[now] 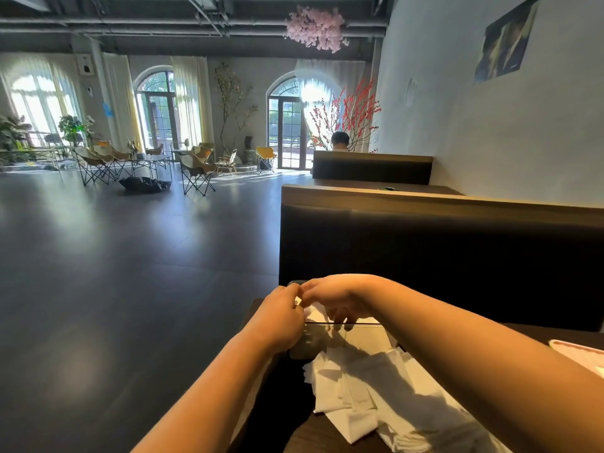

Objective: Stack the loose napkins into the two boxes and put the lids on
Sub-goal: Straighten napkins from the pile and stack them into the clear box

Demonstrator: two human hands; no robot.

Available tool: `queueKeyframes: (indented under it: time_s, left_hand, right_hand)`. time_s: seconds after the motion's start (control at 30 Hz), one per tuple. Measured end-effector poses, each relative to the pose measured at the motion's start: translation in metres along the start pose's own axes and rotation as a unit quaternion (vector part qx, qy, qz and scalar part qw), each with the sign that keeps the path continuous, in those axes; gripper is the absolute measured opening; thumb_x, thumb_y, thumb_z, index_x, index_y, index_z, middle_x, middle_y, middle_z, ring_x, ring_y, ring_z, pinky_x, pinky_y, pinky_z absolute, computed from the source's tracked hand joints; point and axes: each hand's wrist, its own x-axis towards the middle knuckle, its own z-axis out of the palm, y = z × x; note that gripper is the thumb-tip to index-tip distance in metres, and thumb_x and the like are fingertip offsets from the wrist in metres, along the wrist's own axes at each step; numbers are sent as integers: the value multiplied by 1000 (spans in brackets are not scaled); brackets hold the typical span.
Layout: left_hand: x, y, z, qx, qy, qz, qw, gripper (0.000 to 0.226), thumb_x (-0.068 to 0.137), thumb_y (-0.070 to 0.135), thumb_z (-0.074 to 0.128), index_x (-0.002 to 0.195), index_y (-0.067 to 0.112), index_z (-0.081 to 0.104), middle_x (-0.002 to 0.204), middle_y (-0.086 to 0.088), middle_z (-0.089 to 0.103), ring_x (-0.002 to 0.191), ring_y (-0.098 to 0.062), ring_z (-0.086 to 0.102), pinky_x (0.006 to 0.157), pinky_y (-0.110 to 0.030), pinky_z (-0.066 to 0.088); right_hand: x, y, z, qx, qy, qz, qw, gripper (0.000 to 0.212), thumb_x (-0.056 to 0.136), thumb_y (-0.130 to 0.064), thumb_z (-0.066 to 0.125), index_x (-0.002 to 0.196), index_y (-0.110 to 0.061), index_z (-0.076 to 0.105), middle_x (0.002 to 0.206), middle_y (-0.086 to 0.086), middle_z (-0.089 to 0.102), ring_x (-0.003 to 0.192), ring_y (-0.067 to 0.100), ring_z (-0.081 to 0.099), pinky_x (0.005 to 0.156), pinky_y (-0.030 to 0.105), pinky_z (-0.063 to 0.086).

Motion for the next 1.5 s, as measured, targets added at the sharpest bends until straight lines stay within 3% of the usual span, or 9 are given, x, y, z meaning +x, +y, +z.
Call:
queueKeyframes:
  time_s: [0.17,0.33,0.5,0.67,0.8,1.0,1.27,1.37,1.5]
  left_hand:
    - [-12,6,-4,8,20,5,1000,32,106,17,52,134,32,56,152,-1,47,137,-25,48,118,-43,44]
    - [-43,33,-8,6,45,31,998,31,103,20,57,130,34,59,149,1,48,136,-25,46,117,-47,45]
    - [-80,56,3,7,31,55,998,31,102,22,62,130,34,61,149,0,50,134,-24,50,117,-47,46]
    - [-128,76,25,-14,17,64,998,29,103,22,61,130,30,60,144,0,56,118,-16,60,108,-35,53]
    - [-161,79,45,-6,-1,79,997,31,103,20,60,133,29,60,147,2,54,112,-6,53,101,-23,44]
    - [-207,81,100,-16,12,120,993,23,103,27,61,124,35,60,137,10,57,109,-3,57,98,-16,45]
    - [-229,97,156,55,35,170,983,33,92,62,62,115,38,58,101,18,60,88,-1,58,80,-29,57]
    - [-229,101,165,90,14,163,982,43,87,76,59,112,42,53,96,20,61,85,1,59,76,-27,58]
    - [-227,100,169,108,14,151,982,41,85,78,59,102,41,51,89,20,60,81,1,59,73,-27,58]
  right_hand:
    - [-29,8,0,-1,153,-99,983,45,102,-30,65,145,-21,54,141,6,58,116,18,56,98,33,48]
    - [-84,32,12,68,288,-163,941,11,103,-26,61,111,-26,68,104,-7,66,92,9,62,70,20,50]
    - [-138,70,36,133,276,-157,939,12,103,-29,59,100,-24,70,99,1,72,89,14,68,66,22,51]
    - [-187,120,55,185,266,-122,938,18,104,-35,57,103,-23,71,98,3,74,85,18,70,71,30,54]
    - [-212,158,70,218,275,-104,931,20,105,-35,56,105,-22,72,99,4,74,86,19,71,67,29,53]
    - [-235,219,98,260,343,-119,895,19,108,-24,53,104,-22,72,97,5,74,86,21,70,64,24,51]
    - [-245,271,104,266,404,-159,861,20,106,-16,55,99,-22,72,80,5,70,71,17,63,60,22,51]
    - [-244,279,101,236,420,-130,866,16,106,-21,55,101,-24,71,85,1,69,78,15,63,64,26,53]
    - [-235,282,100,50,408,-62,909,13,101,-29,61,112,-30,68,109,-8,63,94,9,59,66,18,46]
